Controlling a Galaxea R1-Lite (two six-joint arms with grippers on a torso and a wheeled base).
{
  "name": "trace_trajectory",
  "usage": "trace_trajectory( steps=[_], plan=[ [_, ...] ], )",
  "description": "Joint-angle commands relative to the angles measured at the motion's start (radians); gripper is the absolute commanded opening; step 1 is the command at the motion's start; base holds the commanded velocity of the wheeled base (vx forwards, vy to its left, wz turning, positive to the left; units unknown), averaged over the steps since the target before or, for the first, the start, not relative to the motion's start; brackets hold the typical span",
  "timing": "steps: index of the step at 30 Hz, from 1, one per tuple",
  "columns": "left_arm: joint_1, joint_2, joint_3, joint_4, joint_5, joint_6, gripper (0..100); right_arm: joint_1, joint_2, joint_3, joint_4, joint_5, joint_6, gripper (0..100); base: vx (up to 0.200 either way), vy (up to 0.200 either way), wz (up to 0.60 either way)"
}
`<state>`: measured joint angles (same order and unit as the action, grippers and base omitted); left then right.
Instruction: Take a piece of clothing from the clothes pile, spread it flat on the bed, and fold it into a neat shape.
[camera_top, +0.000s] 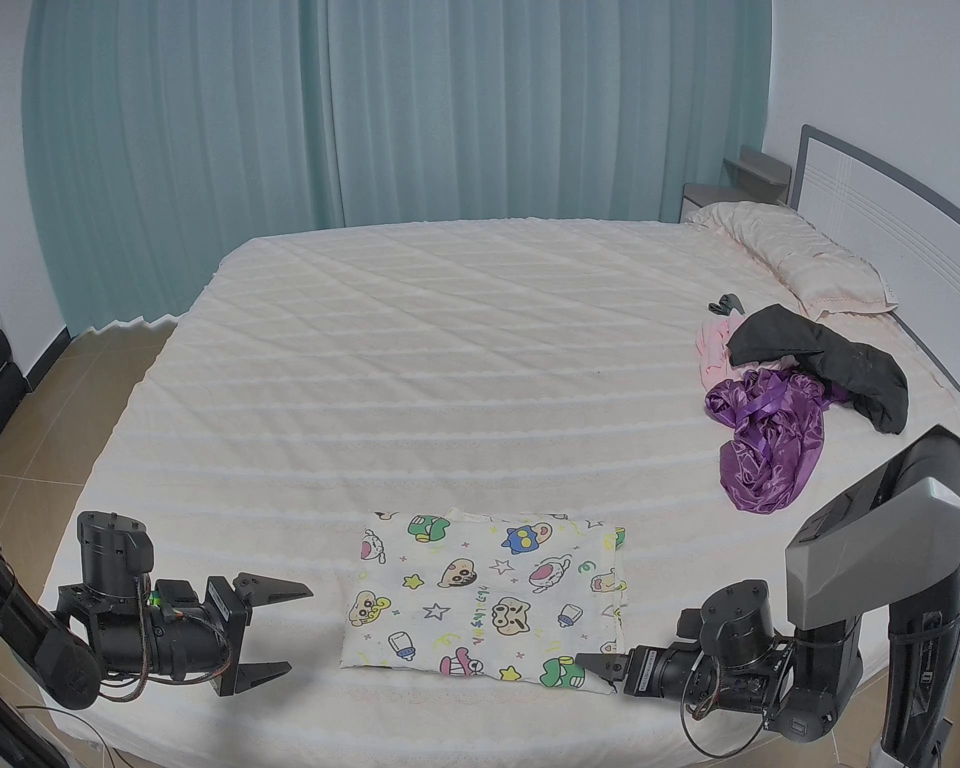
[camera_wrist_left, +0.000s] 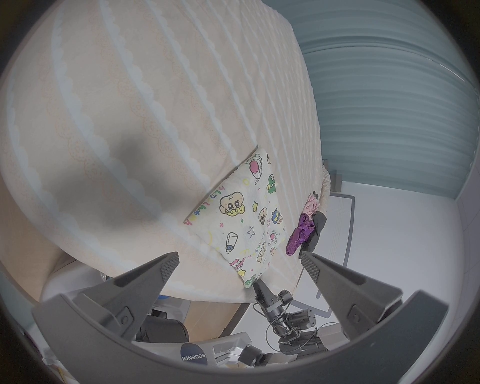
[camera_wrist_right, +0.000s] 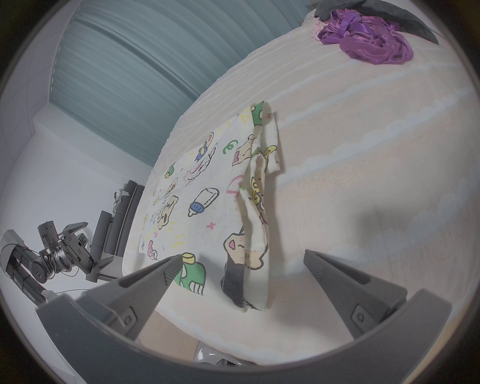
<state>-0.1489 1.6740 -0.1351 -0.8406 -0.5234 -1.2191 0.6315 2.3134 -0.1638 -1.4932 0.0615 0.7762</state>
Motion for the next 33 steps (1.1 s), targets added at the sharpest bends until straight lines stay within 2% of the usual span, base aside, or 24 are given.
trace_trajectory(
  steps=[1,14,18,23,33],
  plan=[
    [0.0,0.004,-0.003,0.0,0.002,0.0,100,0.001,0.026,-0.014,0.001,0.011,-0.003,0,0.0,0.0,0.0],
    [0.0,0.01,-0.006,0.0,0.002,0.0,100,-0.007,-0.009,0.017,-0.006,0.006,-0.002,0,0.0,0.0,0.0],
    [0.0,0.01,-0.006,0.0,0.002,0.0,100,-0.046,-0.048,0.066,-0.059,0.004,-0.008,0,0.0,0.0,0.0],
    [0.0,0.012,-0.008,0.0,0.002,0.0,100,-0.087,-0.1,0.099,-0.062,0.012,-0.031,0,0.0,0.0,0.0],
    [0.0,0.012,-0.008,0.0,0.002,0.0,100,-0.09,-0.063,0.093,-0.065,0.012,-0.044,0,0.0,0.0,0.0]
  ],
)
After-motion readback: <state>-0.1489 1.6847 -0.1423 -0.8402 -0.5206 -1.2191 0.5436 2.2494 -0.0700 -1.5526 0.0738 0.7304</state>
